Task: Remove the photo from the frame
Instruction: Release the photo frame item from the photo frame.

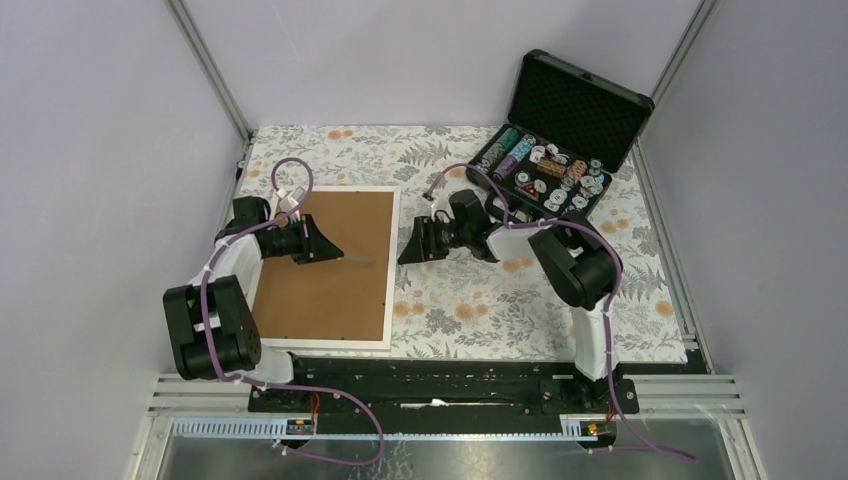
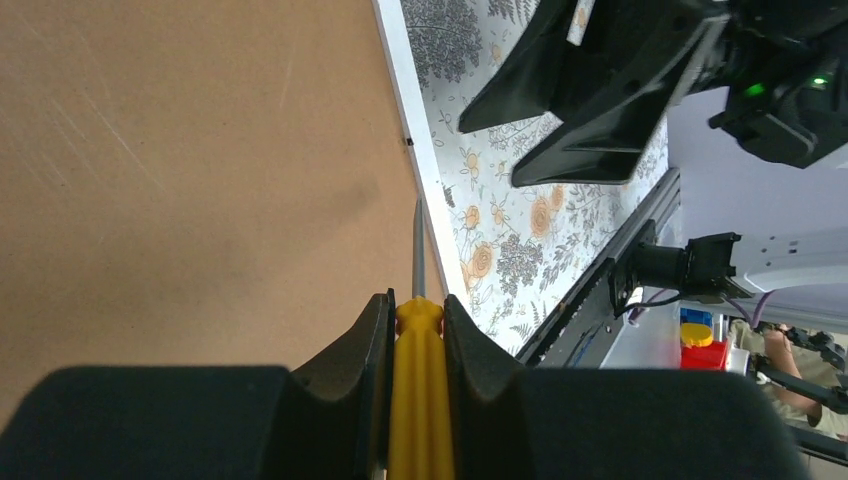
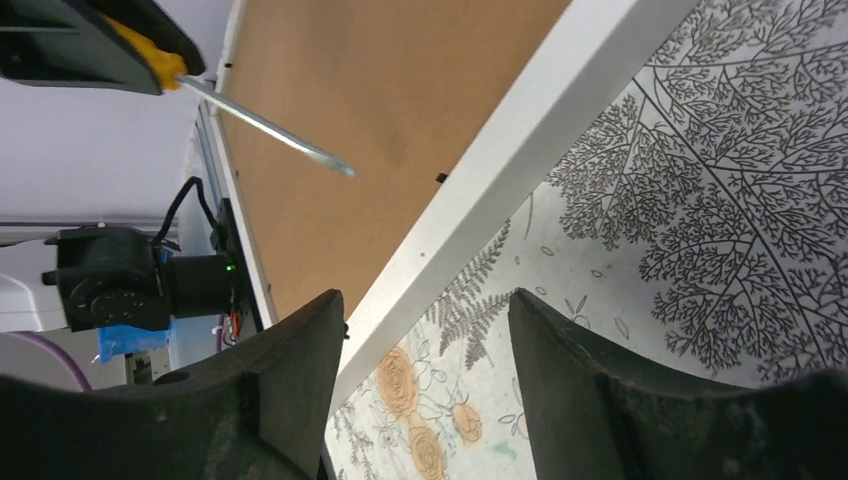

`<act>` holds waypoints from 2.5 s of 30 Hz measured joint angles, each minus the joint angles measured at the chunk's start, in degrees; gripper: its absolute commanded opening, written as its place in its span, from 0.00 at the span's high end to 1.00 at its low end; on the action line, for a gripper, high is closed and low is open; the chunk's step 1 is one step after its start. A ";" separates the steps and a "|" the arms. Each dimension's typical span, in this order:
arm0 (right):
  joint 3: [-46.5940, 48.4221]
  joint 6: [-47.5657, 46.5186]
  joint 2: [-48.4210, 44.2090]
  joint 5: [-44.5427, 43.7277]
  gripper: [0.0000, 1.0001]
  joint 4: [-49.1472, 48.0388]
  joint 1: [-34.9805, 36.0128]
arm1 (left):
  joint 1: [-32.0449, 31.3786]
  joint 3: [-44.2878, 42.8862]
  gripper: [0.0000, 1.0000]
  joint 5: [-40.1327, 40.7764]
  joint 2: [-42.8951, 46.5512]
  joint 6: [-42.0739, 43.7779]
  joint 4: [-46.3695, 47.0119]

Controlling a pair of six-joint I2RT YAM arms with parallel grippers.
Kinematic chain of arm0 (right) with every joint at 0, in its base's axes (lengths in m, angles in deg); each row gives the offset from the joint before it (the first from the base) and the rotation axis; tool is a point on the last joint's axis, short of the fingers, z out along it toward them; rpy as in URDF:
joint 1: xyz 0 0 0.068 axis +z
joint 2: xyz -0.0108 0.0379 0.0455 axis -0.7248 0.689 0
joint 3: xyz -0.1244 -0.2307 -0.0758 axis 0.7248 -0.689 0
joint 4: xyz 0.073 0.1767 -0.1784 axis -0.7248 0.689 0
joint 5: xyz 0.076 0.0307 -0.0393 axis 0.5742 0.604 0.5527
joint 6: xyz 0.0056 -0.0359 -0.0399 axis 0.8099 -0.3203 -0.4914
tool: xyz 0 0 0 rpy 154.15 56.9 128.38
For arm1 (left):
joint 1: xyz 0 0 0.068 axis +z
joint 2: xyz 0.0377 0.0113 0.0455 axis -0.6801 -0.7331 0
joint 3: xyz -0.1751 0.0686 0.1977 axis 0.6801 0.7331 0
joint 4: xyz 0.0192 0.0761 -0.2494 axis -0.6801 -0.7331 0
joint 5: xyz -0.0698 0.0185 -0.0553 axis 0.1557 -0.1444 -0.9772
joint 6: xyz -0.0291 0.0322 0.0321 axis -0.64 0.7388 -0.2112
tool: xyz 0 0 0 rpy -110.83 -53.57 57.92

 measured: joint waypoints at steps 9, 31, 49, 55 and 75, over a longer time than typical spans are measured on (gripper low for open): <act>2.45 1.49 4.37 -2.73 0.51 -1.20 0.90 | 0.04 0.00 1.00 -2.78 -4.09 1.66 0.09; 6.73 -0.37 7.41 -7.65 0.70 0.55 3.06 | -4.96 -1.77 1.00 0.76 -9.70 -7.23 7.37; 7.93 -0.52 7.72 -7.61 0.80 1.46 2.91 | -12.98 -8.28 1.00 9.84 -9.29 -7.89 8.39; 8.76 -0.55 7.82 -7.63 0.81 3.04 2.89 | -18.08 -9.94 1.00 15.67 -7.52 -5.20 9.60; 14.58 -4.09 7.54 -15.52 0.35 12.66 5.14 | -4.96 -3.23 1.00 12.59 7.96 -8.24 5.97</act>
